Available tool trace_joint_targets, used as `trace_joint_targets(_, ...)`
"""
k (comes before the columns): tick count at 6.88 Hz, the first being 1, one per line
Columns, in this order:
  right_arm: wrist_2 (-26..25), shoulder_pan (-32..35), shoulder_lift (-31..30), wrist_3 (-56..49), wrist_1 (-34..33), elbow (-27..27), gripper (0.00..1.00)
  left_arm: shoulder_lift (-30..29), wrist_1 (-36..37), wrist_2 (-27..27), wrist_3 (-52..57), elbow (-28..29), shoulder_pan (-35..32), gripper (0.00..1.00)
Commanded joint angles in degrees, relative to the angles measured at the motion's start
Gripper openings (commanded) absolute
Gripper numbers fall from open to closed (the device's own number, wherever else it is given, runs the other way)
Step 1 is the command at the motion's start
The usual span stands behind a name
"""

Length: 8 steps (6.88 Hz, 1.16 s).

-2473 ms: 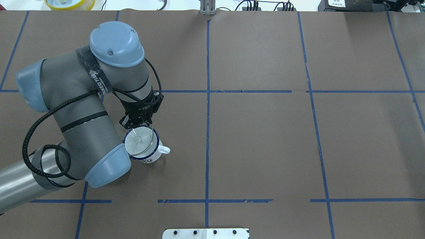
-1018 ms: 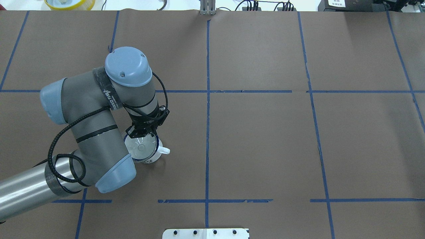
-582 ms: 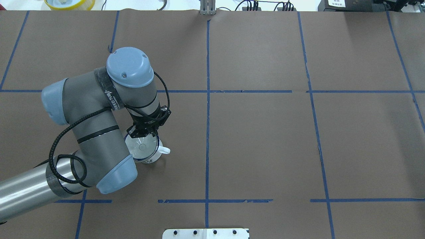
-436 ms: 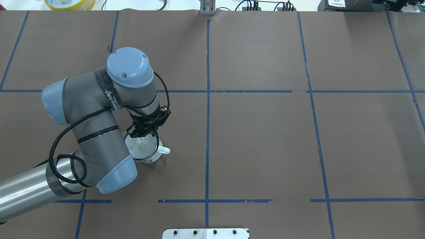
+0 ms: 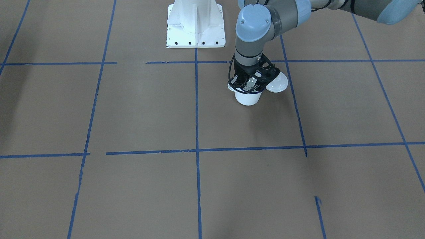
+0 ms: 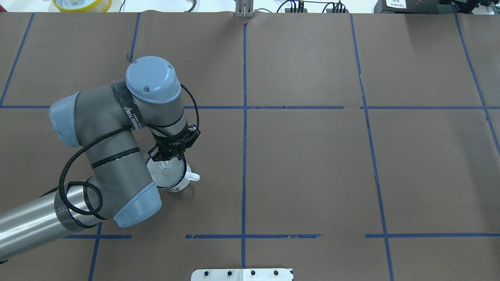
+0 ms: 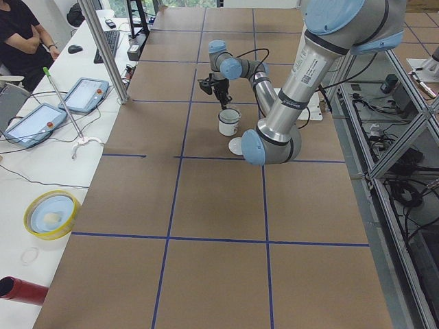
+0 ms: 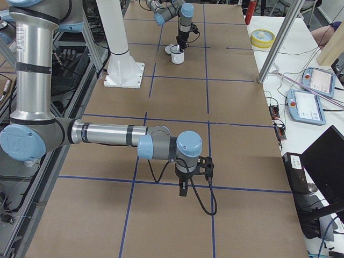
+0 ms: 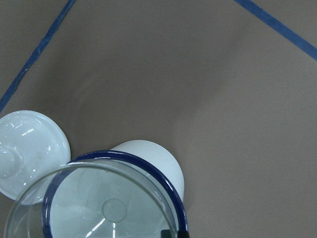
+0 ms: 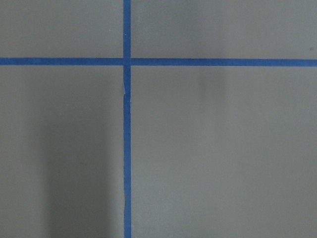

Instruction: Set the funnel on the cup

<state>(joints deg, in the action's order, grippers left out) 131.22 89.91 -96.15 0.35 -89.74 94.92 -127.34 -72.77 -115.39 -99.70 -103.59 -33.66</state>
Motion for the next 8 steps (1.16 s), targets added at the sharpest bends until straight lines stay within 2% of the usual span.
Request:
trace_joint_targets(1,0.0,0.0,0.0,0.0,0.0,0.0,1.0,-0.1,-0.1,0.0,1.1,0.3,0.0,0.08)
trace_joint_targets(2,0.0,0.0,0.0,0.0,0.0,-0.1,1.0,-0.1,-0.1,0.0,2.2,0.1,-0.1,0.72)
trace_joint_targets(3,0.0,0.0,0.0,0.0,0.0,-0.1,1.0,-0.2,0.0,-0.1,3.5,-0.4,-1.0,1.0)
trace_joint_targets(5,0.0,0.0,0.0,0.0,0.0,0.0,1.0,-0.3,-0.1,0.0,4.5,-0.7,-2.8,1.0)
trace_joint_targets(8,0.0,0.0,0.0,0.0,0.0,0.0,1.0,0.9,1.7,-0.7,21.8,-5.8,-15.2,1.0)
